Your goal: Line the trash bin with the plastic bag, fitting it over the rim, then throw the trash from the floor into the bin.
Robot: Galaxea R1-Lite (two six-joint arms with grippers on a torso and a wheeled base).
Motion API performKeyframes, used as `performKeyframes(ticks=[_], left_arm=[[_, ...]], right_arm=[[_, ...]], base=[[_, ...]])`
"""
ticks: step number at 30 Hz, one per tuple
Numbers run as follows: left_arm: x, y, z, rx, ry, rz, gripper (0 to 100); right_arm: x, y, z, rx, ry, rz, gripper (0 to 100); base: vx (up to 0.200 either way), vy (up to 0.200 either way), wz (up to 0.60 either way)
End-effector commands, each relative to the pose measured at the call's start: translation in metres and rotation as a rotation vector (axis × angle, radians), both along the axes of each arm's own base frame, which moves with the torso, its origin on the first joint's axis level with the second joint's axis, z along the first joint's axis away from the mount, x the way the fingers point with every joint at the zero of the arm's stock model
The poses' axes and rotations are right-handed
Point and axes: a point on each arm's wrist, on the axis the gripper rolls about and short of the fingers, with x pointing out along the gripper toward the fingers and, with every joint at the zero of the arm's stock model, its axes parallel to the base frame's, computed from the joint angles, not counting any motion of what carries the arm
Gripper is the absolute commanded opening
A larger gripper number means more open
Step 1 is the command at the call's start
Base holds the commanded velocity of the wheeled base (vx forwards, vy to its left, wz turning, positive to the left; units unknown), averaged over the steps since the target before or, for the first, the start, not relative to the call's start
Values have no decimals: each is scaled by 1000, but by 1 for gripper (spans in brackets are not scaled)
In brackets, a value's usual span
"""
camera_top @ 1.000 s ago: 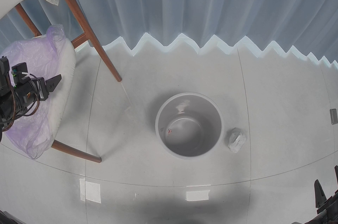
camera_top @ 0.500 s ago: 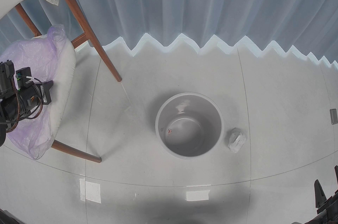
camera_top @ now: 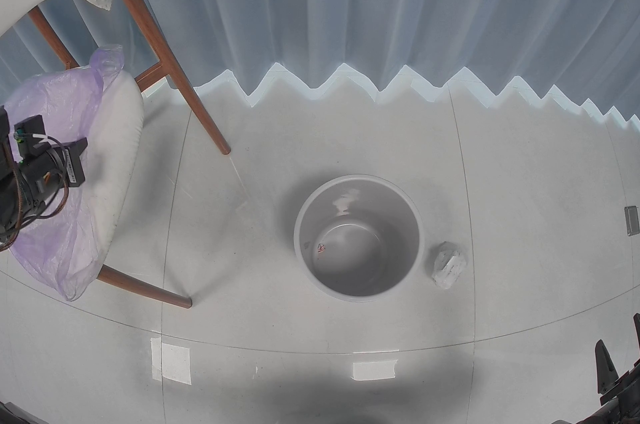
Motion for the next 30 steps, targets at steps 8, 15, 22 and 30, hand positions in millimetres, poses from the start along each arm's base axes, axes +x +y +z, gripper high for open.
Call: performKeyframes(ticks=[8,15,22,30], left_arm=[[-48,-6,39,-5,-184,-118,0],[-53,-17,41,-10,-197,-283,0],[-80,-50,51,-183,-212,-613,0],[-93,-83,51,-283,-165,-843,0]], right_arm=[[0,0,-5,0,-1,0,100],[0,0,-5,0,1,0,100],[0,0,-5,0,-1,0,100],[0,0,-5,0,-1,0,100]], base=[[0,0,0],[0,0,0],[0,0,0],[0,0,0]])
